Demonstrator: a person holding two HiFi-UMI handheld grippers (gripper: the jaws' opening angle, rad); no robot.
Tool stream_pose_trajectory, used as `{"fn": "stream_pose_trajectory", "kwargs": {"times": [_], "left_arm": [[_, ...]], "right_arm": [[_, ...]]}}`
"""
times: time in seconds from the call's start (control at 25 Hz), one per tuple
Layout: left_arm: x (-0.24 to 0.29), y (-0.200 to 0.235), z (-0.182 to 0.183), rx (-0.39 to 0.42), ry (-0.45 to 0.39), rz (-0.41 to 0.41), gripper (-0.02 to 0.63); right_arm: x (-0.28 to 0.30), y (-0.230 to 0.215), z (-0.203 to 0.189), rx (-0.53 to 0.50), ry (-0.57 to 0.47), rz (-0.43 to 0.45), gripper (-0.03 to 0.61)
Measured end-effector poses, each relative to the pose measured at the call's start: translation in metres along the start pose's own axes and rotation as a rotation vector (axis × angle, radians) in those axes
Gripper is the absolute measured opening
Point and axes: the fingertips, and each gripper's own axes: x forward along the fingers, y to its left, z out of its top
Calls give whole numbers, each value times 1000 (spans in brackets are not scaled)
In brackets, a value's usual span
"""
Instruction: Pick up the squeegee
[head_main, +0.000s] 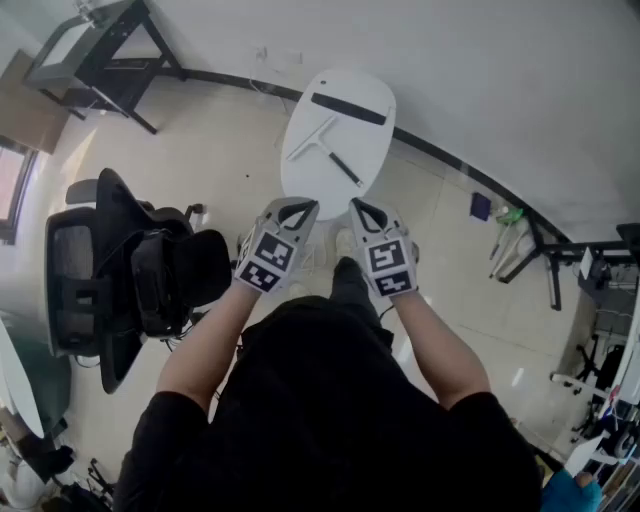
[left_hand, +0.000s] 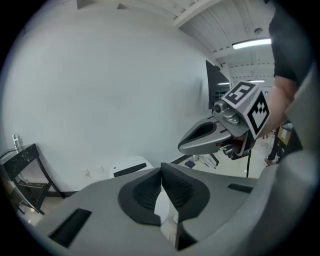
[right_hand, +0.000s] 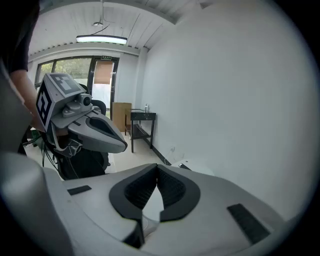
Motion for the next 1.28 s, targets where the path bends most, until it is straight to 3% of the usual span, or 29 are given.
{"fn": "stream_pose_trajectory", "kwargs": {"times": [0.6,1.28], "left_arm": [[106,64,-30,-104,91,4,-8],[216,115,-142,-235,217,63,-8]], "right_arm": [[121,-71,-39,83,95,49,74],[270,-105,-161,87,248,144,150]]}}
